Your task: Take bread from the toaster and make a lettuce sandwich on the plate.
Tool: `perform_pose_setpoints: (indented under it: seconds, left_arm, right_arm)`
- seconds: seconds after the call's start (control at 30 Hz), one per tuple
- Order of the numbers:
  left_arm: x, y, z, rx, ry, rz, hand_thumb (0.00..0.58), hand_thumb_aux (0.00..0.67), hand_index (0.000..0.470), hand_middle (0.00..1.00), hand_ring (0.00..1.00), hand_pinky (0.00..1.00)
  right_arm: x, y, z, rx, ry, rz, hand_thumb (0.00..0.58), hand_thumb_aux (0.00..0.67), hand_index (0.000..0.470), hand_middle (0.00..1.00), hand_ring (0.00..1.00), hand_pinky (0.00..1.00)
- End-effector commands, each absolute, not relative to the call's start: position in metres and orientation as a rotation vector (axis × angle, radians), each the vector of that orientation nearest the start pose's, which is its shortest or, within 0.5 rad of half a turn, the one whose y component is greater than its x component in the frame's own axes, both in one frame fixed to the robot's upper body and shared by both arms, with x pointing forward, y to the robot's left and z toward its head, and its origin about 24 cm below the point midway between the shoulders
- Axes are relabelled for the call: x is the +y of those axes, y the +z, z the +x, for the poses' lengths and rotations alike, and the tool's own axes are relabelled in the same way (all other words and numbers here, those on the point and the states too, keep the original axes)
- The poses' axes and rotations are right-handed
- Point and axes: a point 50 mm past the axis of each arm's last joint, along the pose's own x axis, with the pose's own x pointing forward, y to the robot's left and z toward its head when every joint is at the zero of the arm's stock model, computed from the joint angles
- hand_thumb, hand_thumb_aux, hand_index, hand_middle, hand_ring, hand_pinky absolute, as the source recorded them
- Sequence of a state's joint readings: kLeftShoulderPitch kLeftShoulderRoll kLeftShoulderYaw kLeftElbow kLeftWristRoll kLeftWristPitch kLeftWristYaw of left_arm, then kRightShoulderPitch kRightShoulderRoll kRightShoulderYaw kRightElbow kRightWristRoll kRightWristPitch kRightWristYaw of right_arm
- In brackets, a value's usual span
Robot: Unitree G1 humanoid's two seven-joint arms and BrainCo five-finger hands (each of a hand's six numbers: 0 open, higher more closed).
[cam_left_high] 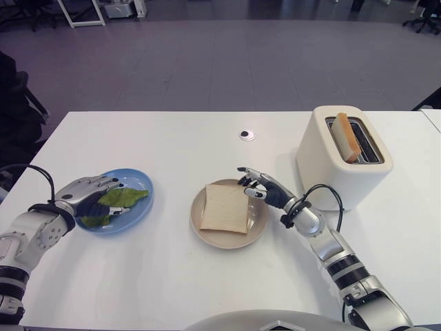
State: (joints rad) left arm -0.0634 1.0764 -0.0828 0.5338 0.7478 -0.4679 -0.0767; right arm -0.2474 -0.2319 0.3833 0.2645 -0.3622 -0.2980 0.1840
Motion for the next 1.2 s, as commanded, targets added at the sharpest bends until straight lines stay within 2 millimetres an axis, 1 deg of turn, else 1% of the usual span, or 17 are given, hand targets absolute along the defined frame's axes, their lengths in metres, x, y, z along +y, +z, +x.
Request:
perform_pose_setpoints:
  seconds: [0.03, 0.07, 0.13, 0.2, 0.23, 0.3, 0.43, 0.57, 0.6, 0.63, 0.67, 0.7, 0.73, 0.83, 0.9, 1.07, 1.2]
  left_arm:
    - [0.361, 0.066, 0.235, 0.327, -0.466, 1.708, 0.476, 0.386, 0.271, 0.0, 0.0, 0.0]
    - [0.361, 0.064, 0.235, 0.33, -0.472, 1.705, 0.494, 0.413, 0.289, 0.0, 0.0, 0.0]
    - [0.359, 0.062, 0.236, 0.32, -0.487, 1.694, 0.551, 0.52, 0.365, 0.0, 0.0, 0.0]
    - [0.355, 0.061, 0.238, 0.291, -0.496, 1.681, 0.559, 0.541, 0.38, 0.0, 0.0, 0.0]
    - [0.353, 0.062, 0.239, 0.27, -0.495, 1.671, 0.574, 0.604, 0.424, 0.0, 0.0, 0.0]
    - [0.349, 0.066, 0.242, 0.213, -0.476, 1.648, 0.58, 0.67, 0.47, 0.0, 0.0, 0.0]
    - [0.345, 0.085, 0.253, 0.073, -0.381, 1.632, 0.58, 0.67, 0.47, 0.0, 0.0, 0.0]
    - [0.33, 0.111, 0.264, -0.147, -0.284, 1.552, 0.58, 0.67, 0.47, 0.0, 0.0, 0.0]
    - [0.325, 0.116, 0.265, -0.196, -0.277, 1.526, 0.58, 0.67, 0.47, 0.18, 0.18, 0.18]
    - [0.32, 0.12, 0.266, -0.243, -0.274, 1.496, 0.58, 0.67, 0.47, 0.28, 0.28, 0.28]
    - [0.315, 0.123, 0.266, -0.282, -0.277, 1.469, 0.58, 0.67, 0.47, 0.5, 0.5, 0.5]
    - [0.31, 0.125, 0.267, -0.318, -0.277, 1.444, 0.58, 0.67, 0.47, 0.92, 0.92, 0.92]
    - [0.304, 0.128, 0.268, -0.353, -0.278, 1.417, 0.58, 0.67, 0.47, 1.0, 1.0, 1.0]
    - [0.287, 0.132, 0.273, -0.455, -0.256, 1.317, 0.58, 0.67, 0.47, 1.0, 1.0, 1.0]
    - [0.272, 0.128, 0.278, -0.505, -0.252, 1.233, 0.58, 0.67, 0.47, 1.0, 1.0, 1.0]
    - [0.224, 0.101, 0.29, -0.548, -0.333, 1.093, 0.58, 0.67, 0.47, 1.0, 1.0, 1.0]
    - [0.174, 0.079, 0.29, -0.583, -0.469, 1.034, 0.58, 0.67, 0.47, 1.0, 1.0, 1.0]
  right_arm:
    - [-0.078, 0.05, 0.27, -0.25, 0.68, -0.627, 0.0, 0.0, 0.0, 0.0, 0.0, 0.0]
    - [-0.078, 0.051, 0.269, -0.254, 0.683, -0.624, 0.0, 0.0, 0.0, 0.0, 0.0, 0.0]
    - [-0.079, 0.052, 0.269, -0.256, 0.682, -0.621, 0.0, 0.0, 0.0, 0.0, 0.0, 0.0]
    - [-0.081, 0.052, 0.269, -0.255, 0.678, -0.621, 0.0, 0.0, 0.0, 0.0, 0.0, 0.0]
    - [-0.081, 0.052, 0.269, -0.254, 0.677, -0.62, 0.0, 0.0, 0.0, 0.0, 0.0, 0.0]
    - [-0.081, 0.052, 0.269, -0.256, 0.675, -0.62, 0.0, 0.0, 0.0, 0.0, 0.0, 0.0]
    - [-0.083, 0.055, 0.268, -0.27, 0.663, -0.614, 0.0, 0.0, 0.0, 0.0, 0.0, 0.0]
    - [-0.088, 0.066, 0.269, -0.306, 0.623, -0.595, 0.0, 0.0, 0.0, 0.0, 0.0, 0.0]
    - [-0.089, 0.07, 0.269, -0.316, 0.615, -0.59, 0.0, 0.0, 0.0, 0.0, 0.0, 0.0]
    - [-0.091, 0.073, 0.269, -0.325, 0.607, -0.586, 0.0, 0.0, 0.0, 0.0, 0.0, 0.0]
    - [-0.092, 0.075, 0.268, -0.333, 0.599, -0.583, 0.0, 0.0, 0.0, 0.0, 0.0, 0.0]
    - [-0.094, 0.078, 0.268, -0.34, 0.59, -0.581, 0.0, 0.0, 0.0, 0.0, 0.0, 0.0]
    - [-0.096, 0.081, 0.268, -0.35, 0.58, -0.579, 0.0, 0.0, 0.0, 0.0, 0.0, 0.0]
    - [-0.103, 0.096, 0.267, -0.395, 0.536, -0.566, 0.0, 0.0, 0.0, 0.0, 0.0, 0.0]
    - [-0.108, 0.108, 0.266, -0.431, 0.504, -0.557, 0.0, 0.0, 0.0, 0.0, 0.0, 0.0]
    - [-0.123, 0.133, 0.261, -0.497, 0.431, -0.522, 0.0, 0.0, 0.0, 0.0, 0.0, 0.0]
    - [-0.134, 0.146, 0.254, -0.519, 0.405, -0.505, 0.0, 0.0, 0.0, 0.0, 0.0, 0.0]
